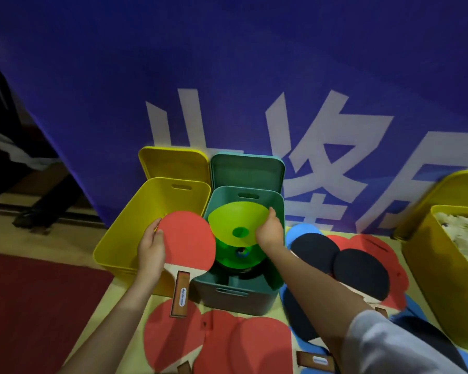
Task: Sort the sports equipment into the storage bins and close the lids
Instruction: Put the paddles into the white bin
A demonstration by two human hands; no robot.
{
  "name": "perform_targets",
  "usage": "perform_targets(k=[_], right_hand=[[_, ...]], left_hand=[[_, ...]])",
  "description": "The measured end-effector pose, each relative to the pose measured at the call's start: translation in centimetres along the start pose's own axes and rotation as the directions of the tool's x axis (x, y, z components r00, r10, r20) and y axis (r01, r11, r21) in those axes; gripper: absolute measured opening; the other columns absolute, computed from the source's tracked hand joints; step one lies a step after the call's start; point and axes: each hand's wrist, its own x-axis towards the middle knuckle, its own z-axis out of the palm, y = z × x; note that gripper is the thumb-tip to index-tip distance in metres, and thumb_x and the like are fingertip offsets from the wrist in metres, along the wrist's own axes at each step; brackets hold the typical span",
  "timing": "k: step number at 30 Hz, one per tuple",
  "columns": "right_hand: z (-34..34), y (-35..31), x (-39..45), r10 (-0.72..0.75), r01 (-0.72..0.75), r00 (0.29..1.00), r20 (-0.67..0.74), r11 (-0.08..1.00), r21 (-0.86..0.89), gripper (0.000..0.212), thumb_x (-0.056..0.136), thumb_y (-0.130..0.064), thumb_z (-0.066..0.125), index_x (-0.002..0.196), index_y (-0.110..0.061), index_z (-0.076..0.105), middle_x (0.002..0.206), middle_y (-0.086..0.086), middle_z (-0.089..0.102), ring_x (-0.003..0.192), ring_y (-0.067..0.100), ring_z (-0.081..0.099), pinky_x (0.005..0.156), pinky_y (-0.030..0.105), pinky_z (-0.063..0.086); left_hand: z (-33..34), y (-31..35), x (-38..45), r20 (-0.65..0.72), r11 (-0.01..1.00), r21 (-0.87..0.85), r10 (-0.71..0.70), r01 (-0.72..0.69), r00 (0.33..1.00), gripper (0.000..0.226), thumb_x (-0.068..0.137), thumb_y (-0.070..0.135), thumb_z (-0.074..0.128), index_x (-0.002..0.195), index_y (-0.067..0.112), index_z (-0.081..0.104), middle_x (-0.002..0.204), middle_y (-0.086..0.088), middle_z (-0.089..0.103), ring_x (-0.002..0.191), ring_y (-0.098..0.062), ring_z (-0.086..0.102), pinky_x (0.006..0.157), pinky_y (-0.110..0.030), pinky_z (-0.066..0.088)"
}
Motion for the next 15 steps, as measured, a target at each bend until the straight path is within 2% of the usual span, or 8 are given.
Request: perform_targets(k=[3,6,9,11,13,15], right_hand=[[1.1,0.7,-0.1,0.024,-0.024,0.999,-0.023,1.000,0.010,0.065,0.085,0.001,0.043,0.147,-0.010,0.026,0.130,0.020,0.051,0.111,0.039,0.055,0.088,0.040,0.046],[1.6,1.8,-0.4,0.094,-0.093,0.995,-0.033,0.995,0.035,0.065,0.087,0.003,0.042,0.149,-0.010,0.023,0.134,0.019,0.048,0.116,0.039,0.052,0.093,0.040,0.043],[2.3,2.3,-1.0,0.105,-0.102,0.982,0.155,0.994,-0.026,0.060,0.090,-0.003,0.046,0.146,-0.006,0.025,0.138,0.022,0.044,0.121,0.038,0.048,0.098,0.037,0.039],[2.4,2.6,-1.7,0.105,-0.072,0.959,0.264,0.989,-0.131,0.067,0.090,-0.010,0.051,0.148,-0.006,0.019,0.144,0.023,0.032,0.127,0.038,0.043,0.103,0.037,0.036],[1.5,2.7,-2.2,0.011,0.023,0.978,0.207,0.987,-0.159,0.068,0.089,-0.012,0.053,0.149,-0.007,0.020,0.145,0.023,0.028,0.128,0.038,0.040,0.105,0.036,0.034],[-0.3,2.7,-2.8,-0.164,0.175,0.981,0.106,0.979,-0.101,0.061,0.090,-0.011,0.052,0.146,-0.007,0.029,0.144,0.018,0.032,0.126,0.034,0.043,0.104,0.036,0.035]], left_hand=[[-0.3,0.2,0.8,0.007,0.999,-0.047,-0.024,0.024,1.000,0.036,0.102,0.015,0.036,0.136,0.015,0.048,0.133,-0.010,0.052,0.111,-0.021,0.050,0.088,-0.032,0.040],[-0.3,0.3,1.3,0.008,0.996,-0.083,-0.031,0.031,1.000,0.035,0.102,0.015,0.037,0.134,0.016,0.050,0.131,-0.010,0.053,0.111,-0.022,0.052,0.088,-0.034,0.042],[-0.1,0.0,1.2,0.009,0.992,-0.119,-0.052,0.053,0.999,0.034,0.102,0.017,0.037,0.133,0.019,0.051,0.128,-0.009,0.055,0.112,-0.025,0.054,0.090,-0.036,0.045],[0.5,-0.3,0.8,0.024,0.990,-0.128,-0.056,0.059,0.998,0.033,0.101,0.018,0.038,0.131,0.022,0.052,0.128,-0.009,0.057,0.113,-0.027,0.056,0.094,-0.040,0.047],[1.4,-0.6,0.1,0.048,0.990,-0.128,-0.056,0.062,0.997,0.032,0.101,0.018,0.039,0.129,0.023,0.053,0.127,-0.009,0.058,0.113,-0.027,0.056,0.097,-0.044,0.047],[2.5,-0.7,-0.5,0.068,0.987,-0.142,-0.063,0.072,0.996,0.033,0.101,0.015,0.039,0.130,0.020,0.054,0.126,-0.010,0.058,0.112,-0.026,0.056,0.097,-0.042,0.047]])
